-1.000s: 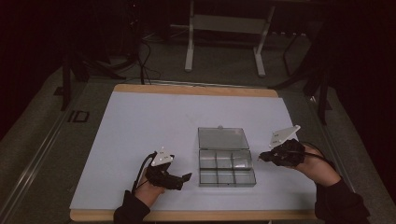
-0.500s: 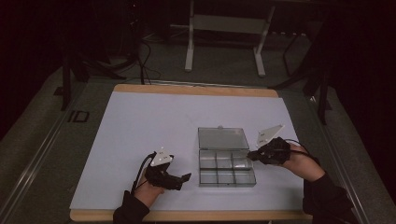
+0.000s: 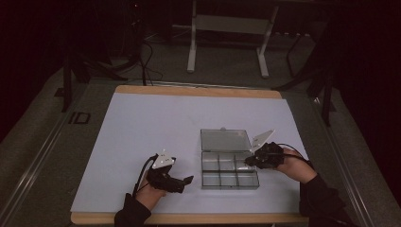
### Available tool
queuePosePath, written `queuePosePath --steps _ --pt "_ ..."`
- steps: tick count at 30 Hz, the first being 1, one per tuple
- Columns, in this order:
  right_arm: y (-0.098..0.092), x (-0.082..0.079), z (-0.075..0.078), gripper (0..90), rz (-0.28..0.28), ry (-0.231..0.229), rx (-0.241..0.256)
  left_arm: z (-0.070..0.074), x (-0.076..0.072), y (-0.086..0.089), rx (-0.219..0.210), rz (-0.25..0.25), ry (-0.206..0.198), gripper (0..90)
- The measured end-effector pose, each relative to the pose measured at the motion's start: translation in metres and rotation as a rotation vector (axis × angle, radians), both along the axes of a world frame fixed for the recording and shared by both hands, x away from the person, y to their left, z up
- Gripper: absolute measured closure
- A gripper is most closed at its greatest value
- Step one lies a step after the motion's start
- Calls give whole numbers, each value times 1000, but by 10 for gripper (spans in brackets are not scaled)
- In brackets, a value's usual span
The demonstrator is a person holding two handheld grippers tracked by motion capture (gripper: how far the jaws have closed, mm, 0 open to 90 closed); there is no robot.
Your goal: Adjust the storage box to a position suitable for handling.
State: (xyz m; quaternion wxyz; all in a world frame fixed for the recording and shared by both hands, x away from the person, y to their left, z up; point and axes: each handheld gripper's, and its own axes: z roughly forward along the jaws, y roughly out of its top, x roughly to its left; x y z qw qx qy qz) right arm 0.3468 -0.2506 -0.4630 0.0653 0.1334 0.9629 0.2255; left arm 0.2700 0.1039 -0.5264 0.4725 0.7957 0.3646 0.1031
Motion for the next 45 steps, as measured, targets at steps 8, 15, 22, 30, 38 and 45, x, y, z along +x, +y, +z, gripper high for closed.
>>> queuePosePath --steps 8,15,22,30,38,45 --pt "5 4 -21 854 -4 29 -29 0 -1 0 0 -3 3 29" --pt "8 5 -27 848 -5 37 -40 -1 0 0 -1 -1 4 29" --pt "7 5 -24 786 -18 47 -32 -1 -1 0 -2 -2 6 30" --pt "1 -4 -16 646 -23 24 -5 0 -1 -1 -18 -8 10 30" --pt "-11 -10 -9 594 -63 -2 81 4 2 -3 -24 1 12 29" --pt "-22 -13 -2 539 -114 -29 137 11 6 -9 -11 -1 -30 31"
